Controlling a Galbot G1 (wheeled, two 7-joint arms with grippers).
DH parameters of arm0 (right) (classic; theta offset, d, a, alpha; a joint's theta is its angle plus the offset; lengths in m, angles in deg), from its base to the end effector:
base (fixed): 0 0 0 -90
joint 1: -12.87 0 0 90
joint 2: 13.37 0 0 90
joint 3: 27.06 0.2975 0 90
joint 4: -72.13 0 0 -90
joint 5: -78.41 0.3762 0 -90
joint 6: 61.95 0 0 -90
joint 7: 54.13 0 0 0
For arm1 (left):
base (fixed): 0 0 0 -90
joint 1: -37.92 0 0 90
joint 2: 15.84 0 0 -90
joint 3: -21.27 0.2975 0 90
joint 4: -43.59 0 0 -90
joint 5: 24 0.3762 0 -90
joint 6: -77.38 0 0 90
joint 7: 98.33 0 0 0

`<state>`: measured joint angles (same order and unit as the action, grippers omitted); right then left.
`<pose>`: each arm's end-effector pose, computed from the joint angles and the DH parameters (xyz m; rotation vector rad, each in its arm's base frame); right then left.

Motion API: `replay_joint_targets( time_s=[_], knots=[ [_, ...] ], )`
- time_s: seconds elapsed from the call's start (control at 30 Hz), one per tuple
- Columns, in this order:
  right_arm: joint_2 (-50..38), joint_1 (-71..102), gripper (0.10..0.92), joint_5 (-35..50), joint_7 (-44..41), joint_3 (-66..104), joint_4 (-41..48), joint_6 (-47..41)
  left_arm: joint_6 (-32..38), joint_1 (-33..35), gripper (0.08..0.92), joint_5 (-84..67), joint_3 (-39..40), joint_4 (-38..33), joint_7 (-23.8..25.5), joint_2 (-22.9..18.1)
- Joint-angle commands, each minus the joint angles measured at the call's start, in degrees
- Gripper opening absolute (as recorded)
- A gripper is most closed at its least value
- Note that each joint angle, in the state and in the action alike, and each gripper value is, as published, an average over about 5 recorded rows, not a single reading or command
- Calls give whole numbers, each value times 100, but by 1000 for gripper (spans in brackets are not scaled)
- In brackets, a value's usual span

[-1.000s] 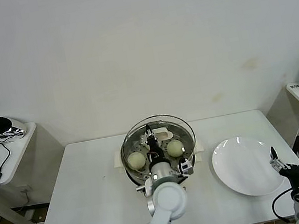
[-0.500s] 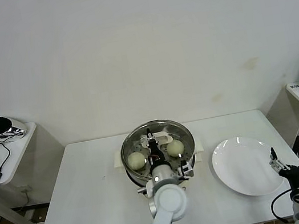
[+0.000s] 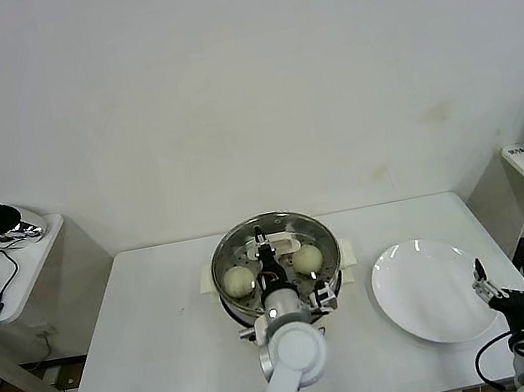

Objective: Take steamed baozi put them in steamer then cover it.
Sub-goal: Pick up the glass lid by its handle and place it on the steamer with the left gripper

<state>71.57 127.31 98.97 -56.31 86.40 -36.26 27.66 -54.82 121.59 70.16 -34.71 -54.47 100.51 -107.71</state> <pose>0.2296 -0.1573 -0.2862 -0.4960 -3.0692 -0.1954 0.3331 -0.2163 -0.2023 0.0723 -2.2190 -2.0205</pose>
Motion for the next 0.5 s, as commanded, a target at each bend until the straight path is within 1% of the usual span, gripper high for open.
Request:
replay_joint_targets(
  time_s=[0.03, 0.5],
  knots=[
    [17, 0, 823, 5, -3, 1, -29, -4, -171, -8, 149, -24, 5, 34, 12, -7],
    [0, 15, 823, -18, -14, 11, -12, 26, -149, -27, 149, -315, 26, 76, -13, -3]
  ],
)
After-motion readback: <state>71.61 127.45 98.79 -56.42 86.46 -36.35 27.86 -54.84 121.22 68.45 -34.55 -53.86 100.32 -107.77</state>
